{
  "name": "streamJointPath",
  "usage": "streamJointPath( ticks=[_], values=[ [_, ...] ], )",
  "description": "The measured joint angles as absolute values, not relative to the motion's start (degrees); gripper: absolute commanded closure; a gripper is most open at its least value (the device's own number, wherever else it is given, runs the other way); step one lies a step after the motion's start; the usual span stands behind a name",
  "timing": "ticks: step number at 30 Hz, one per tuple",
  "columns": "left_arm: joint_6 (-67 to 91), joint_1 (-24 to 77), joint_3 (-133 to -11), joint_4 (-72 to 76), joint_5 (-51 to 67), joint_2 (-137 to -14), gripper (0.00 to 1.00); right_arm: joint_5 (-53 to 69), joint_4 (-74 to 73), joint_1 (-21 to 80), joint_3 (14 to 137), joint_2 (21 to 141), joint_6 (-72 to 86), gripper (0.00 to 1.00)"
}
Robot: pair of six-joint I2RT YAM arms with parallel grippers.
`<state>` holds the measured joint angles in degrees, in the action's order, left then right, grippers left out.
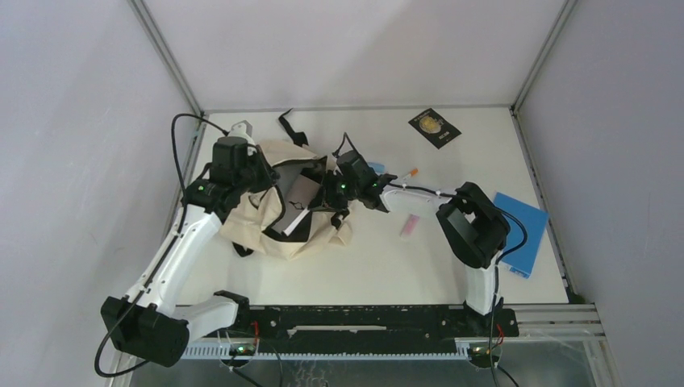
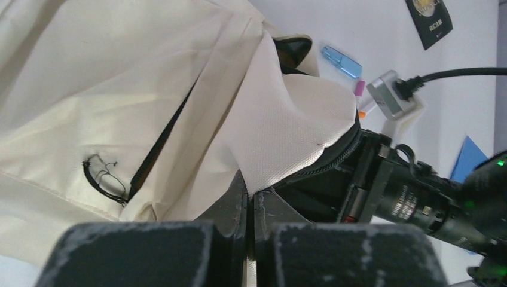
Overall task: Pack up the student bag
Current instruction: Place the book in the student bag.
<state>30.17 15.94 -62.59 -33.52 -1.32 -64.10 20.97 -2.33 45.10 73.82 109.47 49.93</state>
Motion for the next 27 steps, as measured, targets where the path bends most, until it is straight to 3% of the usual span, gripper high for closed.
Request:
streamJointPath(
  ticks=[6, 12, 16, 19, 23, 27],
  values=[
    [30.2, 15.9, -61.6, -33.1, 1.1, -64.2, 1.00, 21.7, -2.1, 45.5, 77.1, 114.5, 50.0, 0.76],
    [30.1, 15.9, -61.5, -33.0, 3.0, -64.6, 1.00, 22.0, -3.9, 46.8, 82.1, 118.8, 49.8, 0.58],
    [30.1, 15.8, -61.0, -32.7, 3.4, -64.6, 1.00, 21.3, -4.6, 47.0, 82.2, 118.7, 49.3, 0.31],
    [30.1, 15.8, -60.3, -32.6, 3.4, -64.6, 1.00, 19.3, -6.6, 47.2, 82.2, 118.7, 47.7, 0.30],
    [30.1, 15.8, -60.2, -32.4, 3.4, -64.6, 1.00, 14.9, -10.8, 48.3, 82.5, 118.6, 45.3, 0.37],
    [30.1, 15.8, -60.2, -32.3, 3.4, -64.6, 1.00, 12.8, -12.3, 50.0, 82.6, 118.4, 44.1, 0.27]
  ],
)
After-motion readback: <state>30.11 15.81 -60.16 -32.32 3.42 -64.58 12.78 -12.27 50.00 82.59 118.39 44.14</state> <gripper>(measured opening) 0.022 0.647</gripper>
